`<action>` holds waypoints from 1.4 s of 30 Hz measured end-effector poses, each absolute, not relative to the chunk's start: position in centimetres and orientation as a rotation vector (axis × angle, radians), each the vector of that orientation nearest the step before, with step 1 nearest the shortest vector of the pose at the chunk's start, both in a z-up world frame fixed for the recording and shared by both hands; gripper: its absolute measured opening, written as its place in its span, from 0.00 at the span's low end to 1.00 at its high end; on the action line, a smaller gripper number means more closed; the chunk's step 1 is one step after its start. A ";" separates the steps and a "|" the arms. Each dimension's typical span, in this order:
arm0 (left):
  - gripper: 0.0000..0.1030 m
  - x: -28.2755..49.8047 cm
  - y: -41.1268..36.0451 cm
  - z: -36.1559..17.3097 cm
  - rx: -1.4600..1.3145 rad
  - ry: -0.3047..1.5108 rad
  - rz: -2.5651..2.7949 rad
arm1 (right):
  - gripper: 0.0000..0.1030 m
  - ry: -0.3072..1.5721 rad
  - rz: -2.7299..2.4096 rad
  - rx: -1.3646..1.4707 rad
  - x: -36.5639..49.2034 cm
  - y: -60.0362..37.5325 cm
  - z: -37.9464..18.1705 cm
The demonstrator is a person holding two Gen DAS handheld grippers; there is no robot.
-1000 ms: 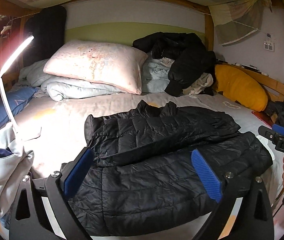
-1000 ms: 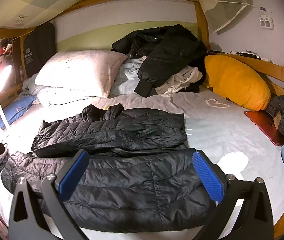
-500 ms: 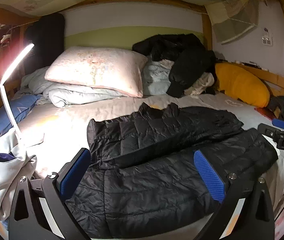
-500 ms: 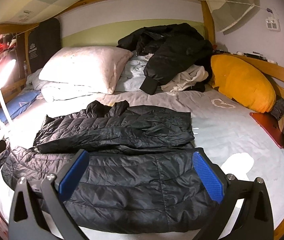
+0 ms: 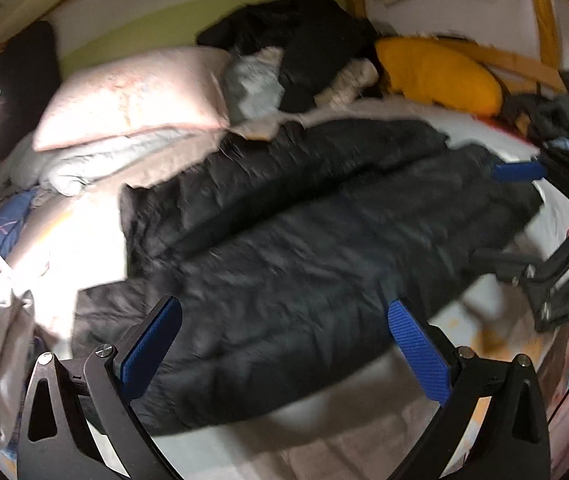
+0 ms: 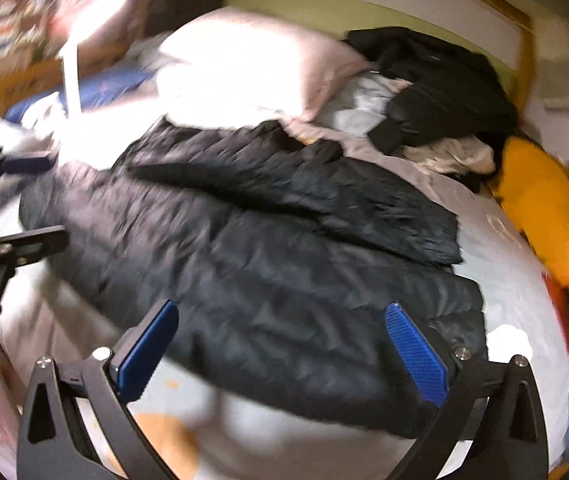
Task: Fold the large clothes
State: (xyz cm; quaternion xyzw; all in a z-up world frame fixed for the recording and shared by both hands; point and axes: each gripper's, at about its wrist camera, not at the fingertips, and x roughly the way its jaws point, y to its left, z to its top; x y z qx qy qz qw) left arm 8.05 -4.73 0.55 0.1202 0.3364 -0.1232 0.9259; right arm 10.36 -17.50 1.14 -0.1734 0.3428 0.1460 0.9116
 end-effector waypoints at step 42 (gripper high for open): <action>0.32 10.2 3.0 -1.2 0.095 0.759 0.006 | 0.19 0.750 0.036 -0.244 12.6 -24.1 1.1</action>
